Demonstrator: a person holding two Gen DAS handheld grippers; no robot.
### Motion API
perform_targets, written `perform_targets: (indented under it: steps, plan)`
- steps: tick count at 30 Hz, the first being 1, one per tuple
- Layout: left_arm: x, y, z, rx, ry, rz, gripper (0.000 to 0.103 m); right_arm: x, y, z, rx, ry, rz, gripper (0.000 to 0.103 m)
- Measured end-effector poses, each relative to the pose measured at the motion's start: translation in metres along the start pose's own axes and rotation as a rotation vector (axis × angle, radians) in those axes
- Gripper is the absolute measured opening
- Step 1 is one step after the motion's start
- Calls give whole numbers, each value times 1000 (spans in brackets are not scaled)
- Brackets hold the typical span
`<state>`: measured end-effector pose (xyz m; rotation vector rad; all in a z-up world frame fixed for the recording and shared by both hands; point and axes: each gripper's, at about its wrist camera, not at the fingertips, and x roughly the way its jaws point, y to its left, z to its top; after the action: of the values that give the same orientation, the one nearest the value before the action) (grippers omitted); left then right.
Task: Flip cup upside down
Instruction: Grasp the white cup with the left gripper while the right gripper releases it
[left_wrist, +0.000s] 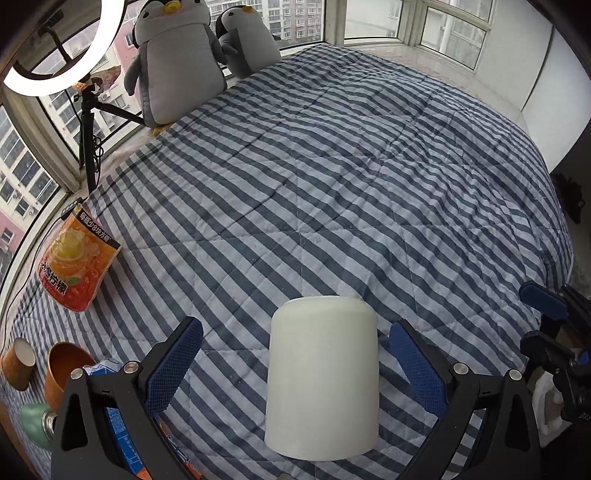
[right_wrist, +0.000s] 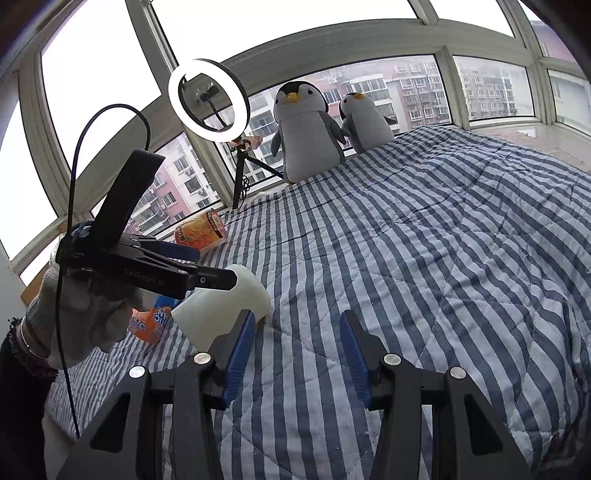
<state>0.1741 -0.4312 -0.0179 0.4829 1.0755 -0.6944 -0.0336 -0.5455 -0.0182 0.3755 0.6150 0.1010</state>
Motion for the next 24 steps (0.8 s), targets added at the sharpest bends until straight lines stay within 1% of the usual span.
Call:
perform_targets:
  steps: [2, 4, 7, 9, 10, 12, 13, 14, 17, 19, 24]
  plan:
    - [9, -6, 2, 21, 49, -12, 102, -1, -4, -1, 6, 1, -6, 44]
    - [18, -11, 2, 33, 84, 2, 101, 1, -7, -1, 10, 4, -8, 44]
    - [28, -19, 4, 51, 116, 28, 98, 2, -10, -1, 14, 5, -12, 44]
    - [32, -21, 4, 54, 123, 43, 93, 2, -10, -2, 6, 6, -17, 44]
    - [34, -21, 4, 55, 130, 37, 91, 3, -8, -3, 2, 5, -22, 44]
    - [38, -23, 3, 58, 140, 32, 84, 3, -7, -4, -2, 5, -25, 44]
    - [39, -23, 2, 57, 142, 28, 82, 4, -7, -4, -3, 7, -24, 44]
    - [39, -24, 2, 55, 137, 24, 77, 5, -7, -4, 0, 7, -22, 44]
    - [33, -26, -3, 57, 100, 36, 77, 4, -5, -5, -4, 3, -29, 44]
    - [22, -23, -9, 42, 62, 24, 77, 3, 0, -6, -15, -2, -35, 44]
    - [-23, -7, -39, -19, -82, -8, 77, 2, 19, -10, -40, -11, -16, 44]
